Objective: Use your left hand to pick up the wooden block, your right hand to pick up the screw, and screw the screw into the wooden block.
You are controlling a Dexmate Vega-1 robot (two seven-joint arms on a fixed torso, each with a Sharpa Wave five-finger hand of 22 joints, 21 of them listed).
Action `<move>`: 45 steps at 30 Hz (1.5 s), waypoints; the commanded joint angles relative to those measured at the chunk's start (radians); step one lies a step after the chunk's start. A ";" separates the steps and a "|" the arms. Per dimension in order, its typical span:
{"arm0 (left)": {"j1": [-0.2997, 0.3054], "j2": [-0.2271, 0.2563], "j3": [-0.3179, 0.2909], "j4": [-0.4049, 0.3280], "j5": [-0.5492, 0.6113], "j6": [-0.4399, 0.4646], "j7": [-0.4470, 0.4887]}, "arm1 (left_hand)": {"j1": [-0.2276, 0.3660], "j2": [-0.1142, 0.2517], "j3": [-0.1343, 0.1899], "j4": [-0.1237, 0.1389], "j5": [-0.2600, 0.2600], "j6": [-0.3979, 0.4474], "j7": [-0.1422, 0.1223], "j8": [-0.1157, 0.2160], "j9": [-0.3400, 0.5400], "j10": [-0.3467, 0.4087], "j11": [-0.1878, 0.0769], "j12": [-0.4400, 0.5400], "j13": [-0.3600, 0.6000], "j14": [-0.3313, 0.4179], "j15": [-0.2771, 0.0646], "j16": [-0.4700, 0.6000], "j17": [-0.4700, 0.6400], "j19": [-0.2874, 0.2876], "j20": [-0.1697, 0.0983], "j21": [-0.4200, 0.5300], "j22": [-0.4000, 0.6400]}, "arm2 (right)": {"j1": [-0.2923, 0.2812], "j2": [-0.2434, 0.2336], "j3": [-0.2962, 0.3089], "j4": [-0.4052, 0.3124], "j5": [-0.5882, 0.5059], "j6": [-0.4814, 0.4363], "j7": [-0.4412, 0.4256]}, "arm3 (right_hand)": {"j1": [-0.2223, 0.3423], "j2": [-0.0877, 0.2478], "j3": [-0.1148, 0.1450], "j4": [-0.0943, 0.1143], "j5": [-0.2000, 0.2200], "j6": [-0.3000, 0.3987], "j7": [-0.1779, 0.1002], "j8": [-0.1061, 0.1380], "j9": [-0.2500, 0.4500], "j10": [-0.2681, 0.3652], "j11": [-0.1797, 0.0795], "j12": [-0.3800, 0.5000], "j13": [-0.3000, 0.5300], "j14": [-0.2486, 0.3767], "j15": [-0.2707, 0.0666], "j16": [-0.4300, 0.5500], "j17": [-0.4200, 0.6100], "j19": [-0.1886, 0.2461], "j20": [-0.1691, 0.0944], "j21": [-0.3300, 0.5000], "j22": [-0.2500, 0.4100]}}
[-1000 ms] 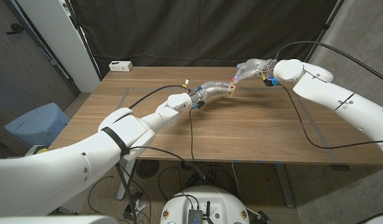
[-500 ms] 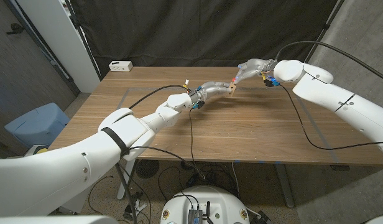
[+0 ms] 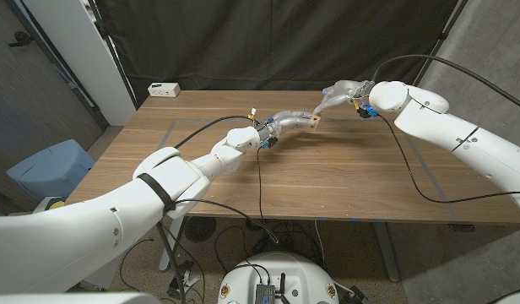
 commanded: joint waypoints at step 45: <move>0.005 0.002 -0.003 -0.003 0.001 -0.022 -0.016 | 0.002 0.006 0.002 0.004 0.001 0.007 0.002 0.008 0.001 0.002 -0.002 0.004 0.001 -0.001 -0.033 0.004 0.004 0.001 -0.001 0.003 0.005 | 0.010 -0.043 0.026 -0.016 0.067 0.059 0.100 | -0.080 0.046 -0.010 -0.036 0.032 -0.443 0.074 -0.053 0.091 -0.191 0.075 -0.036 0.008 -0.113 0.075 -0.034 0.001 -0.143 0.039 -0.019 0.002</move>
